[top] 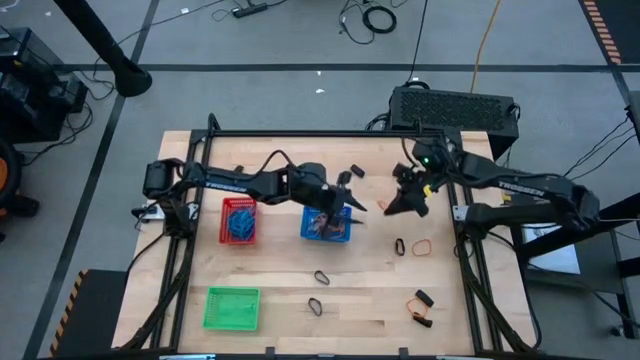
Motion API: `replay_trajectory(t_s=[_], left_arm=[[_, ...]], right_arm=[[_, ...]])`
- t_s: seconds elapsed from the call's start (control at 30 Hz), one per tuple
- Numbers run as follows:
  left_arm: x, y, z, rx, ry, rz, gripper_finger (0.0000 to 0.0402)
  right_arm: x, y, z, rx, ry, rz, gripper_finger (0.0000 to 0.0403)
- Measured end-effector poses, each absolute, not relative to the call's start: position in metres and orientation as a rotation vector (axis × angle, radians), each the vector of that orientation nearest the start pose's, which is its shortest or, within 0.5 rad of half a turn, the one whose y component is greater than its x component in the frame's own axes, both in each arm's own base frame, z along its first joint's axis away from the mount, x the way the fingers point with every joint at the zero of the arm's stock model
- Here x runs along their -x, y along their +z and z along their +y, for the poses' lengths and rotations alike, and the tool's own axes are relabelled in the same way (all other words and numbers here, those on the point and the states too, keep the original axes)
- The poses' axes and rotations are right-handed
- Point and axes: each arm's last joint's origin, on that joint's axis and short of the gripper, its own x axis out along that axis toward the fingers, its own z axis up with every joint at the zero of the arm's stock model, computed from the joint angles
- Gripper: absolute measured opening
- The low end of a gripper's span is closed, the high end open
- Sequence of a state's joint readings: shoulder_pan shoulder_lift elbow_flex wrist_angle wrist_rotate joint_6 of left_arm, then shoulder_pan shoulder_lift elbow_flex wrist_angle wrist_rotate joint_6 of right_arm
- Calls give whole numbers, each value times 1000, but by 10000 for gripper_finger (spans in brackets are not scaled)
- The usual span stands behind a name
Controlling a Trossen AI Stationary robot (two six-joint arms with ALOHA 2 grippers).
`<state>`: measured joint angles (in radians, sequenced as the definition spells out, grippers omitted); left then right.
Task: Sort rubber bands into baskets
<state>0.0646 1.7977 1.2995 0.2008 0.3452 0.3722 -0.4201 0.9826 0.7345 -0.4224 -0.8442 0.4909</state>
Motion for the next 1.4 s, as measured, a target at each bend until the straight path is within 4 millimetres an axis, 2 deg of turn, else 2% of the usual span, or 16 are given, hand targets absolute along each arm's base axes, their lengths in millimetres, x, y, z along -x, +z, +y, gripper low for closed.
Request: replay_trajectory(t_s=[0.13,0.3,0.4,0.6,0.97,1.2,1.3,1.4], left_arm=[[-416,272,10,-441,-246,206,164],[-417,274,11,-450,-205,190,164],[-417,274,12,-445,-218,184,164],[-416,274,12,-412,-257,182,164],[-416,272,12,-407,-276,192,164],[-416,271,12,-406,-265,207,162],[-416,270,12,-405,-261,220,144],[-415,268,12,-402,-263,237,104]], right_arm=[[-196,275,-42,-878,360,619,0],[-204,281,-24,-885,440,608,0],[-207,283,-18,-875,423,591,0],[-211,280,-15,-870,345,588,0],[-226,284,-17,-860,358,489,0],[-230,279,-18,-879,352,510,0],[-231,278,-18,-879,346,512,0],[-231,278,-18,-879,337,508,0]])
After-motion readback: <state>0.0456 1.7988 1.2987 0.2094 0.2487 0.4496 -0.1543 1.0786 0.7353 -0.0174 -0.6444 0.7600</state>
